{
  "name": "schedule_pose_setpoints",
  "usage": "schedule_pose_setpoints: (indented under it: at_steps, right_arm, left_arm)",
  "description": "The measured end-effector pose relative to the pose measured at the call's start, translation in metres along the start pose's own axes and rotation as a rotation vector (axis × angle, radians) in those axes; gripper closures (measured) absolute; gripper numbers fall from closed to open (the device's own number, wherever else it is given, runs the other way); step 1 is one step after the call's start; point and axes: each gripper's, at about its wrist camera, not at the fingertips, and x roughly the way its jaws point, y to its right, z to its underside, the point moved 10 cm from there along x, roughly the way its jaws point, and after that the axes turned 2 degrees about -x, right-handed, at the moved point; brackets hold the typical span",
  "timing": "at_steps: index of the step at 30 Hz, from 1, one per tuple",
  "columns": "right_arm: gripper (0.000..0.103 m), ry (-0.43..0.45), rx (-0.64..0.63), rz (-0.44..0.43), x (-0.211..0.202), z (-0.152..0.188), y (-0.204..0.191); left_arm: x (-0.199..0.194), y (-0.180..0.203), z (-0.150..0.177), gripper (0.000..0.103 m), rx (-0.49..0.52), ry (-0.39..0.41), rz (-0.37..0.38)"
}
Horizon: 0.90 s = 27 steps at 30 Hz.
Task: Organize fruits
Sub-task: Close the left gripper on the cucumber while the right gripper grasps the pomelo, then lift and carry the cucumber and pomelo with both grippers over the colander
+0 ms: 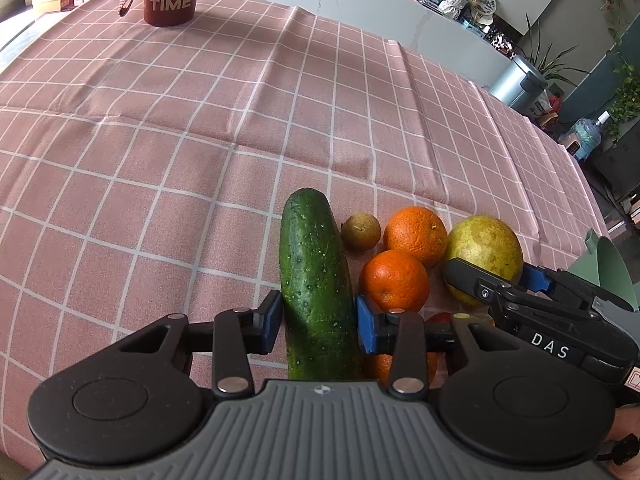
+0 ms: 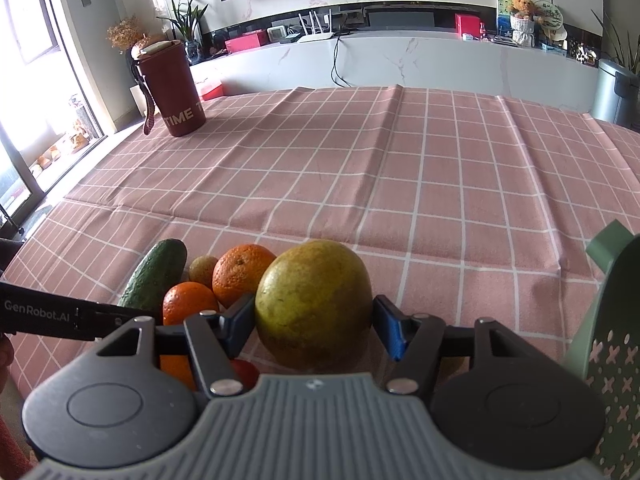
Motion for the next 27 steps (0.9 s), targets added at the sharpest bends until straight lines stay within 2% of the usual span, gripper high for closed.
schedule_pose_setpoints:
  at_steps: [7, 13, 18, 20, 23, 27]
  right_arm:
    - [0.043, 0.014, -0.034, 0.018, -0.003, 0.002, -0.003]
    - [0.044, 0.08, -0.031, 0.011, -0.03, -0.008, -0.005]
    - [0.044, 0.134, -0.032, -0.007, -0.074, -0.02, -0.007]
    - [0.044, 0.147, -0.024, -0.017, -0.093, -0.024, -0.004]
    - [0.044, 0.151, -0.051, 0.022, -0.122, -0.027, 0.008]
    - [0.044, 0.147, -0.053, 0.069, -0.159, -0.023, 0.038]
  left_arm:
    - [-0.016, 0.003, -0.001, 0.06, -0.004, 0.079, -0.032]
    - [-0.043, 0.016, -0.003, 0.06, -0.024, 0.14, 0.006]
    - [-0.08, 0.052, -0.006, 0.06, 0.013, 0.2, 0.045]
    - [-0.091, 0.073, -0.007, 0.06, 0.031, 0.209, 0.086]
    - [-0.102, 0.108, -0.007, 0.06, 0.061, 0.206, 0.143]
    - [-0.105, 0.151, -0.001, 0.06, 0.121, 0.199, 0.181]
